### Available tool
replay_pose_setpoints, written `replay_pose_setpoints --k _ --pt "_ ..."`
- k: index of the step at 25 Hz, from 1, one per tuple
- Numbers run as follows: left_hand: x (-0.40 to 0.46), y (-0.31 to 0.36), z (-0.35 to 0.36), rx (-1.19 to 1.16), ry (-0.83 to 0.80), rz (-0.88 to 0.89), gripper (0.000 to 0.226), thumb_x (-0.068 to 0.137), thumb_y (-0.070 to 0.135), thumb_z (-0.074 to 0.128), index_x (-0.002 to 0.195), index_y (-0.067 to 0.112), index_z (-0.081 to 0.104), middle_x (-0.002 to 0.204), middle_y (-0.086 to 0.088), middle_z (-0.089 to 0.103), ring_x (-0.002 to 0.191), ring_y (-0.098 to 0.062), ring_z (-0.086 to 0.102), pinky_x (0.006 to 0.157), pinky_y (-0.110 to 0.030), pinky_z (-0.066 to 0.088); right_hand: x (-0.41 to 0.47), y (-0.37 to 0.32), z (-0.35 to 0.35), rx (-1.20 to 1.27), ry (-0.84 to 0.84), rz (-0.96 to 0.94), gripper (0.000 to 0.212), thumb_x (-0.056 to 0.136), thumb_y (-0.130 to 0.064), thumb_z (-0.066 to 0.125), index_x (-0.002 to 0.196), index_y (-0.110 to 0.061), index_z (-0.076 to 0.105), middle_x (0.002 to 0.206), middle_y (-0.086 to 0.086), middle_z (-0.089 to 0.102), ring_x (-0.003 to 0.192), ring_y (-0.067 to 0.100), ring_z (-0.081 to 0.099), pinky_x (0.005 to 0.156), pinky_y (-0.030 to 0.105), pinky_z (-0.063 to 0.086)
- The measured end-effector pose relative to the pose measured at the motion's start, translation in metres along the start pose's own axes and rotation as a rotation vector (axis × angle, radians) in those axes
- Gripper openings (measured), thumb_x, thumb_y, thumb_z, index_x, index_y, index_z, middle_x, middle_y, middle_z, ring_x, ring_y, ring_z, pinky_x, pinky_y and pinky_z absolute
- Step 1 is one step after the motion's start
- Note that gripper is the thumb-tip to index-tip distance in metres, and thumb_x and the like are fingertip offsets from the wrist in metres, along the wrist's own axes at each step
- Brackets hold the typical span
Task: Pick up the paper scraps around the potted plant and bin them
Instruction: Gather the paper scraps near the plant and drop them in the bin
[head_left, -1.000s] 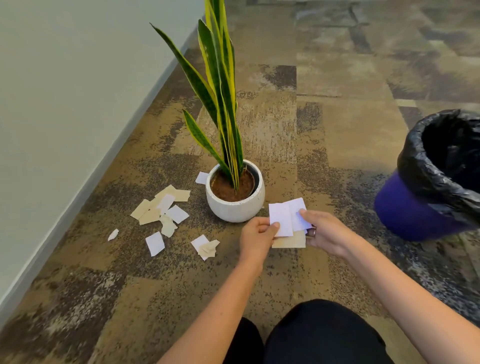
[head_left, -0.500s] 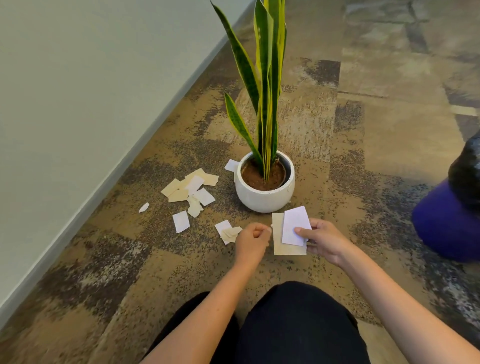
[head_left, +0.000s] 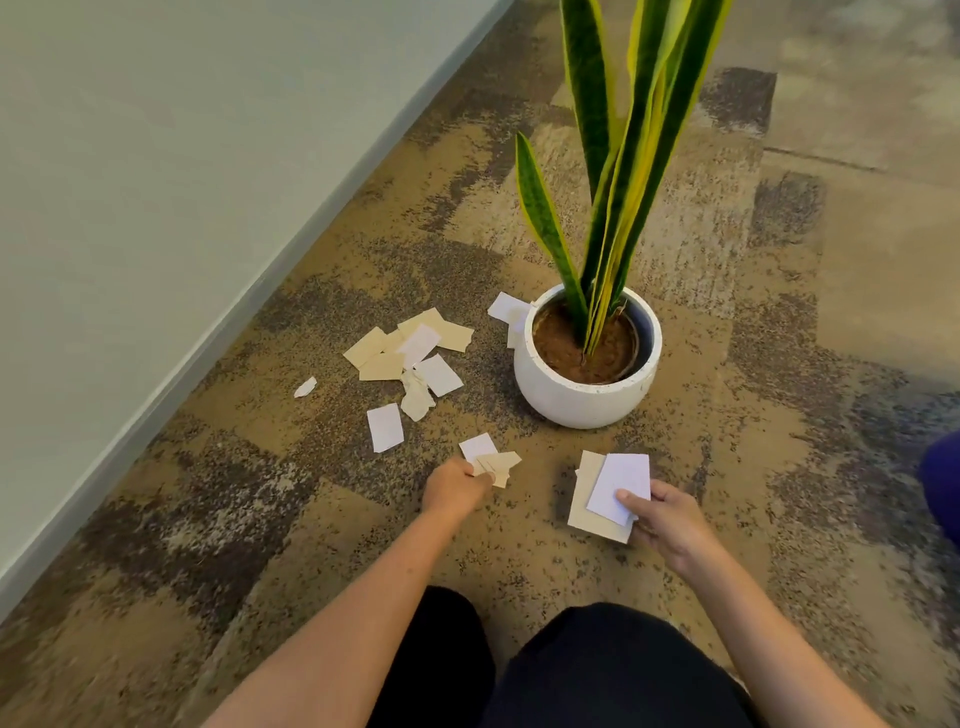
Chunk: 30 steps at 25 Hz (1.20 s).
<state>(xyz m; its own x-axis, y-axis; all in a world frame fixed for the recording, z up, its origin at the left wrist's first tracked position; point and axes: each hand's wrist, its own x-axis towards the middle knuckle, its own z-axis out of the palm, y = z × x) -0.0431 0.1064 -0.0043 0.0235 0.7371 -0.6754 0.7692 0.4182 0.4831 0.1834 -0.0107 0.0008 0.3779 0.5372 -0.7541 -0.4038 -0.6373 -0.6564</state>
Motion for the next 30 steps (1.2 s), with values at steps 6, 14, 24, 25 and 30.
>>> replay_pose_setpoints --k 6,14,24,25,30 --pt "0.027 0.008 0.013 -0.153 -0.024 -0.124 0.058 0.084 0.035 0.068 0.125 0.006 0.039 0.122 -0.015 0.06 0.109 -0.035 0.06 0.09 -0.044 0.052 0.031 0.009 0.015 -0.042 0.026 0.04 0.032 0.086 -0.007 0.065 0.118 -0.007 0.059 0.103 0.002 0.063 0.09 0.016 0.059 0.085 0.038 0.05" --pt "0.033 0.007 0.02 0.101 0.156 -0.042 0.04 0.089 0.035 0.061 0.119 0.009 0.056 0.125 -0.01 0.054 0.111 -0.031 0.056 0.082 -0.04 0.049 0.044 0.012 0.036 -0.053 -0.03 0.052 0.028 0.086 -0.006 0.065 0.115 -0.007 0.061 0.103 0.005 0.068 0.093 0.019 0.063 0.074 0.032 0.051" --pt "-0.007 0.005 -0.035 -0.496 -0.227 0.294 0.013 0.087 0.018 0.067 0.094 0.027 0.061 0.089 0.003 0.07 0.084 -0.01 0.066 0.078 -0.029 0.054 0.014 -0.026 0.086 -0.176 -0.275 -0.025 0.022 0.09 -0.013 0.061 0.111 -0.009 0.066 0.098 0.004 0.075 0.092 0.019 0.07 0.071 0.031 0.058" --pt "-0.01 0.008 -0.041 -0.49 -0.277 0.319 0.014 0.086 0.018 0.067 0.094 0.028 0.061 0.087 0.004 0.07 0.082 -0.008 0.066 0.076 -0.026 0.053 0.011 -0.034 0.093 -0.165 -0.315 -0.022 0.022 0.09 -0.014 0.061 0.111 -0.009 0.067 0.096 0.004 0.076 0.089 0.018 0.071 0.07 0.031 0.058" --pt "-0.013 0.018 -0.07 -0.423 -0.138 0.384 0.014 0.086 0.022 0.068 0.097 0.017 0.06 0.08 -0.01 0.066 0.073 -0.017 0.063 0.063 -0.027 0.047 0.003 -0.079 0.133 -0.06 -0.482 0.015 0.028 0.092 -0.039 0.055 0.094 -0.02 0.075 0.093 0.005 0.075 0.082 0.019 0.071 0.068 0.036 0.059"
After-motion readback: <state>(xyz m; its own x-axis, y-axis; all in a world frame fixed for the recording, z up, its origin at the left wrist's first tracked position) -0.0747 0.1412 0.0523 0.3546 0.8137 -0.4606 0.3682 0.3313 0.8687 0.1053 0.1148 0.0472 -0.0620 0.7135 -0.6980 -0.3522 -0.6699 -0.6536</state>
